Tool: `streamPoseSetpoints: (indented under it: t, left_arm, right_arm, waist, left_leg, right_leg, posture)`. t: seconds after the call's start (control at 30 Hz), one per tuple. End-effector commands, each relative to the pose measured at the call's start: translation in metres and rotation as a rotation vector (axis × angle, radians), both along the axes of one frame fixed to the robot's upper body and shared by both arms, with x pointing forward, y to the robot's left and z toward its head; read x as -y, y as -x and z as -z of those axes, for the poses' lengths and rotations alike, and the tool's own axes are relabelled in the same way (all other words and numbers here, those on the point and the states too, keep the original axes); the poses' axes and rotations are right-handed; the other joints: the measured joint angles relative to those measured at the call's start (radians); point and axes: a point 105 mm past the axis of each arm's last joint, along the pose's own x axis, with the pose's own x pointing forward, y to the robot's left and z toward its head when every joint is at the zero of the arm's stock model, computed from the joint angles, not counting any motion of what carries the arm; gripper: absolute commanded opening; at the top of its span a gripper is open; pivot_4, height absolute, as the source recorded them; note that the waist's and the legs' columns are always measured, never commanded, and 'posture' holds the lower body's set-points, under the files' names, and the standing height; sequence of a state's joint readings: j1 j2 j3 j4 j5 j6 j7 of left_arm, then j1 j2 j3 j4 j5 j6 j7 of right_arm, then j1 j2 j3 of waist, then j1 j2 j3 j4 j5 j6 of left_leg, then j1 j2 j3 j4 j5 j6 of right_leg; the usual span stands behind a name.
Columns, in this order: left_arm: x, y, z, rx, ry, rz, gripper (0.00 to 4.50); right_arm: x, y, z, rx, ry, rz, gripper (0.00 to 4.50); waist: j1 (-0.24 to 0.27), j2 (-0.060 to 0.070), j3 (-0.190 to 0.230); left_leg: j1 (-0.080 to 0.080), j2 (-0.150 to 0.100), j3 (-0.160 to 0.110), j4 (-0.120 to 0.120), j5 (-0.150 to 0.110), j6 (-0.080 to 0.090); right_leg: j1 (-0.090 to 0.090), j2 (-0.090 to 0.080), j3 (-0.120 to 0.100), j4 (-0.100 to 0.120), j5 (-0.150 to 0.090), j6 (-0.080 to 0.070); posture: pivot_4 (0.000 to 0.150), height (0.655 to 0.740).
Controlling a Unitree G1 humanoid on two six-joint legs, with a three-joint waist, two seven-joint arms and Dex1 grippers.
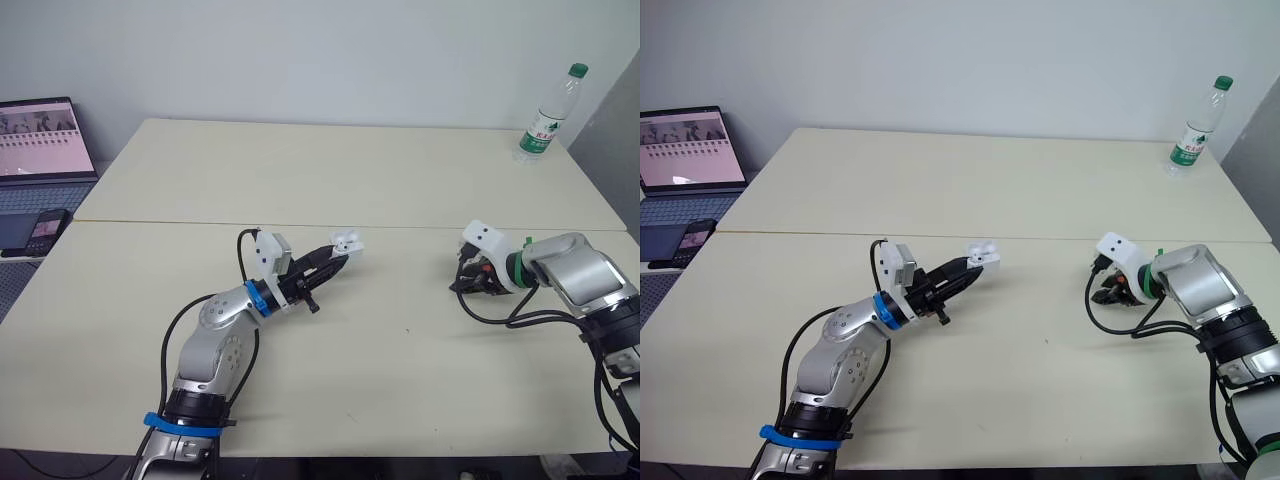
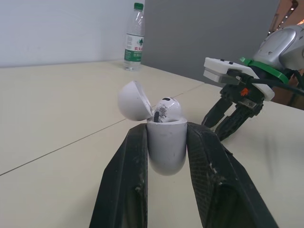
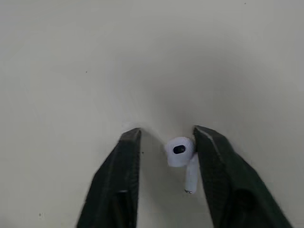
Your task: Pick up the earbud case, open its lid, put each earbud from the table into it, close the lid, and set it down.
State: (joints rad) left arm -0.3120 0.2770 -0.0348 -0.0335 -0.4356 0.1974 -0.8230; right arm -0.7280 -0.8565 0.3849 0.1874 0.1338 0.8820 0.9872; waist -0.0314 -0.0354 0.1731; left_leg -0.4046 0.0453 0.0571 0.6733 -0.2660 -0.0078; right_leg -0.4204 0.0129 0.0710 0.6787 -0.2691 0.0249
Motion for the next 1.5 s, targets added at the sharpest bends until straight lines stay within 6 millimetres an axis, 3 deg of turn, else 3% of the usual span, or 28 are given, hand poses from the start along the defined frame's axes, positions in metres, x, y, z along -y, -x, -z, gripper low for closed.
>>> streamPoseSetpoints:
  t: [0.03,0.07,0.1,0.3,0.47,0.57,0.73,1.07,1.27,1.37,1.5]
  left_arm:
    - [0.001,0.003,-0.01,0.045,0.013,0.009,0.84]
    - [0.002,0.003,-0.01,0.045,0.013,0.009,0.84]
    - [0.002,0.002,-0.01,0.045,0.013,0.009,0.84]
    - [0.003,0.001,-0.01,0.044,0.013,0.012,0.84]
    - [0.005,0.001,-0.008,0.039,0.015,0.016,0.84]
    - [0.007,0.001,-0.008,0.04,0.016,0.023,0.84]
    - [0.008,0.001,-0.009,0.041,0.016,0.026,0.84]
    - [0.009,0.0,-0.009,0.043,0.014,0.025,0.84]
    - [0.007,0.0,-0.009,0.044,0.012,0.015,0.84]
    - [0.007,0.0,-0.008,0.044,0.011,0.014,0.84]
    - [0.007,0.0,-0.008,0.044,0.012,0.012,0.84]
  right_arm:
    - [0.008,0.005,-0.004,0.0,0.033,0.007,0.52]
    - [0.009,0.006,-0.005,-0.001,0.034,0.007,0.14]
    - [0.009,0.007,-0.005,0.0,0.036,0.005,0.06]
    - [0.008,0.029,-0.019,0.007,0.046,-0.127,0.06]
    - [0.008,0.03,-0.031,0.074,0.035,-0.134,0.06]
    - [0.006,0.032,-0.033,0.073,0.011,-0.134,0.63]
    - [0.013,0.028,-0.028,0.077,0.022,-0.058,2.41]
    - [0.015,0.015,-0.009,0.036,-0.026,0.084,2.41]
    - [0.014,0.012,-0.01,0.029,-0.057,0.111,2.41]
    - [0.014,0.012,-0.009,0.023,-0.057,0.11,1.79]
    - [0.013,0.013,-0.009,0.021,-0.065,0.108,0.43]
  waist:
    - [0.0,0.0,0.0]
    - [0.0,0.0,0.0]
    - [0.001,0.0,0.0]
    - [0.006,0.0,0.0]
    - [-0.002,0.0,0.0]
    - [-0.002,0.0,0.0]
    - [-0.001,0.0,0.0]
    - [0.0,0.0,0.0]
    - [0.0,0.0,0.0]
    - [0.0,0.0,0.0]
    - [0.0,0.0,0.0]
  left_leg:
    - [0.0,0.0,0.0,0.0,0.0,0.0]
    - [0.0,0.0,0.0,0.0,0.0,0.0]
    - [0.0,0.0,-0.001,0.001,0.0,0.0]
    - [-0.003,-0.001,-0.003,0.002,0.0,0.0]
    - [-0.003,0.0,-0.003,0.003,0.0,0.0]
    - [-0.002,0.001,-0.002,0.003,0.0,0.0]
    - [-0.001,0.001,-0.001,0.003,0.0,0.0]
    - [-0.002,0.0,-0.001,0.003,0.0,0.0]
    - [-0.001,0.0,0.0,0.004,0.0,0.0]
    - [-0.002,0.0,-0.001,0.004,0.0,0.0]
    - [-0.002,0.0,-0.001,0.004,0.0,0.0]
  right_leg:
    - [0.0,0.0,0.0,0.0,0.0,0.0]
    - [0.0,0.0,0.0,0.0,0.0,0.0]
    - [0.0,0.0,0.0,0.0,0.0,0.0]
    - [0.0,0.0,-0.001,0.0,0.0,0.0]
    - [-0.001,-0.001,-0.001,0.0,0.0,0.0]
    - [0.0,0.0,-0.001,0.001,0.0,0.0]
    - [0.0,0.001,-0.001,0.001,0.0,0.0]
    - [0.0,0.001,0.0,0.001,0.0,0.0]
    - [0.0,0.001,0.0,0.001,0.0,0.0]
    - [0.0,0.001,0.0,0.001,0.0,0.0]
    - [0.0,0.001,0.0,0.001,0.0,0.0]
  posture:
    - [0.15,0.7362]
    - [0.15,0.7362]
    - [0.15,0.7362]
    - [0.15,0.7362]
    - [0.15,0.7362]
    - [0.15,0.7362]
    - [0.15,0.7362]
    - [0.15,0.7362]
    - [0.15,0.7362]
    - [0.15,0.7362]
    - [0.15,0.7362]
